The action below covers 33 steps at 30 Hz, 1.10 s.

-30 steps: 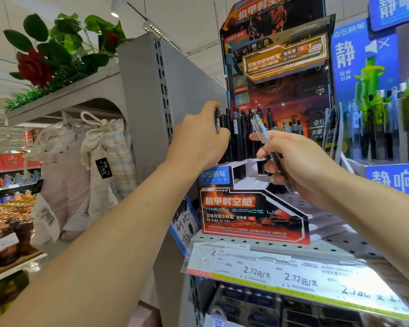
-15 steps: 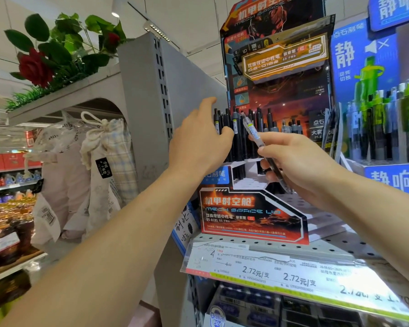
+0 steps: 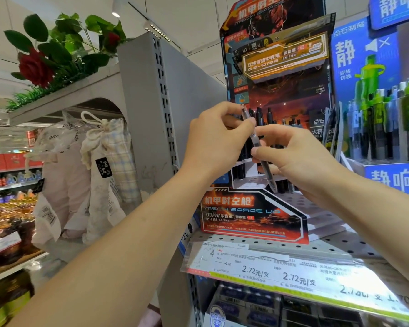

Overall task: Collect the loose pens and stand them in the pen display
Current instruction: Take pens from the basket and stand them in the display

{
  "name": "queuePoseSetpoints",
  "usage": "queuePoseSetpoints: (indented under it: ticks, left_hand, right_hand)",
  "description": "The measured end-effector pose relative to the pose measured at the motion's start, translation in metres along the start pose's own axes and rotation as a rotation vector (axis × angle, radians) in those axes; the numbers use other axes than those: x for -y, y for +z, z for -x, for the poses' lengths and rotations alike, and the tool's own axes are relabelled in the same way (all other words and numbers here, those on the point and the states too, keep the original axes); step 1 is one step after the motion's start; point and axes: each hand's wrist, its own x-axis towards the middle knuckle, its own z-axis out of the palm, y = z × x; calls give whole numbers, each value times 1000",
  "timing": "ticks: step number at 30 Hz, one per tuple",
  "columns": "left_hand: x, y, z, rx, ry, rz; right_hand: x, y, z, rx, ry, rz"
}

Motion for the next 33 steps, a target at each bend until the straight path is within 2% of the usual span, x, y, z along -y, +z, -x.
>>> queuePoseSetpoints:
  ticks: [4,8,11,16,21,33]
  left_hand:
    - [-1,1,1,-2,32,12]
    - [2,-8,-4,-99,-9,207]
    - [7,-18,-11,-193,-21,286]
    - [17,-29,-20,-293,4,275]
    - [22,-30,-20,-288,83,128]
    - [13,-20,-39,-156,155,-122]
  right_hand:
    - [0,0,0,-35,-38,58]
    - [0,0,1,-13,8,111]
    - [-1,1,3,95,25,241]
    - [-4,4,5,283,-16,489]
    - [-5,4,6,328,-30,595]
    - [-9,5,4,328,-34,610]
